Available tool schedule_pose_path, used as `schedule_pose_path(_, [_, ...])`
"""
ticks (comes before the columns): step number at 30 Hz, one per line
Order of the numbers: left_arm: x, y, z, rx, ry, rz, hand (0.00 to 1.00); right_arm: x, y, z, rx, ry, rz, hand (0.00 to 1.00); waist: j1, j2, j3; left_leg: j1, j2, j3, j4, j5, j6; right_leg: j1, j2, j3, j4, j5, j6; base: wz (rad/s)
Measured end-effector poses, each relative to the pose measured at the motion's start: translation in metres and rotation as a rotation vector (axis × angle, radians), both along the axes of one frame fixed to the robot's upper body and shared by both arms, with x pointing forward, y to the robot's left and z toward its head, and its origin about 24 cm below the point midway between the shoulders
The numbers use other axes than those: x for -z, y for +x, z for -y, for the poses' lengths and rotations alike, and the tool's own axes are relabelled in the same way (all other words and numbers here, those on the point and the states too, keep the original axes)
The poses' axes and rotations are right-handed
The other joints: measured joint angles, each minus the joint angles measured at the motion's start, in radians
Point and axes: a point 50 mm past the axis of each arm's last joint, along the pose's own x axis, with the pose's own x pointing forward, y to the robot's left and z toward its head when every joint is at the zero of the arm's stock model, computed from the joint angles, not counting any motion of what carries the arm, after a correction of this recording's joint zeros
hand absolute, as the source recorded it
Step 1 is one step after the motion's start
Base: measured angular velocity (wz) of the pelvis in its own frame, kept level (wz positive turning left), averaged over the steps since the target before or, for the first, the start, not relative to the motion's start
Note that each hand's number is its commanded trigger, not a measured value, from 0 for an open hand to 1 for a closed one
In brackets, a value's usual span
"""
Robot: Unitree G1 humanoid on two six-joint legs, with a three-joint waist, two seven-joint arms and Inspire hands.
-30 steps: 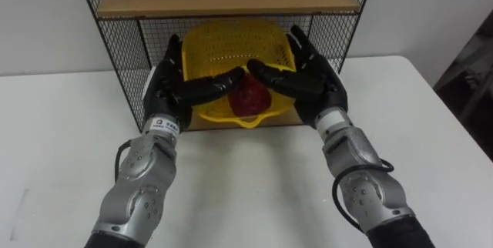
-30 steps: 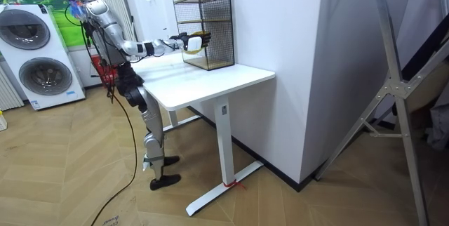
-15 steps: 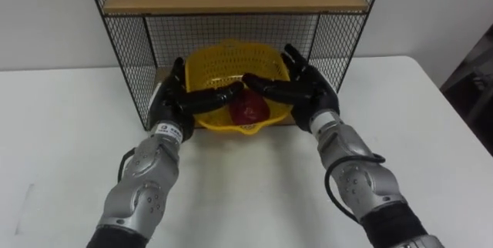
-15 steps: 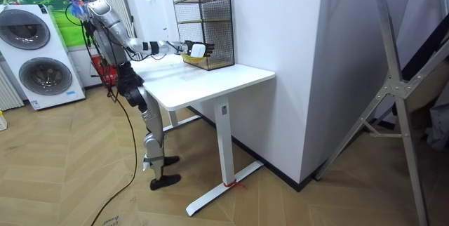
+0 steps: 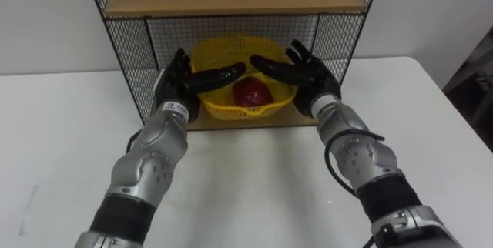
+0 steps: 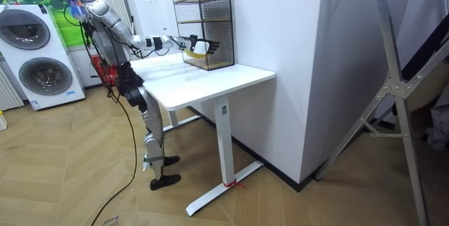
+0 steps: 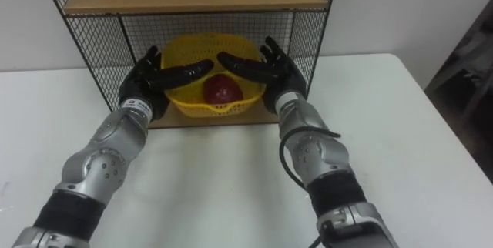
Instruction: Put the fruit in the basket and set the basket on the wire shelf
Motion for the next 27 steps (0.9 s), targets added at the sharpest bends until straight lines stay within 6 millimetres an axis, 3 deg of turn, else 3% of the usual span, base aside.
schedule_pose_path(4, [-0.017,0.013,0.001,-0.011,-0.004,0.032,0.00,-0.017,0.014,-0.001,0.017,0.013,0.031,0.00,0.000,0.000,-0.0001,0.004,-0.002,0.002,-0.014,0.009,0.000,0.001,-0.001,0.001,0.000,0.004,-0.004,0.00])
schedule_pose_path(8, [-0.019,0.015,0.001,-0.009,0.013,0.035,0.00,-0.015,0.014,-0.001,0.016,0.009,0.015,0.00,0.000,0.001,-0.0008,0.004,-0.002,0.000,-0.013,0.009,0.000,0.000,-0.001,-0.001,-0.002,0.008,-0.010,0.01])
schedule_pose_path(16, [0.002,0.014,0.001,0.019,0.070,-0.059,0.00,-0.003,0.012,-0.001,0.006,0.000,-0.045,0.00,-0.005,0.013,-0.0084,0.006,-0.003,-0.004,-0.013,0.010,0.000,0.009,-0.001,-0.002,-0.001,0.008,-0.010,0.01])
schedule_pose_path(25, [0.014,0.011,0.000,0.037,0.078,-0.114,0.00,0.010,0.008,0.002,0.014,-0.006,-0.110,0.00,-0.011,0.016,-0.0070,0.013,-0.003,-0.006,-0.013,0.009,0.000,0.019,0.000,-0.002,-0.002,0.005,-0.011,0.01])
schedule_pose_path(27, [0.018,0.010,-0.001,0.039,0.081,-0.130,0.00,0.014,0.007,0.003,0.015,-0.009,-0.125,0.00,-0.011,0.017,-0.0067,0.019,-0.003,-0.006,-0.015,0.010,-0.001,0.023,0.000,-0.002,-0.002,-0.003,-0.002,0.00])
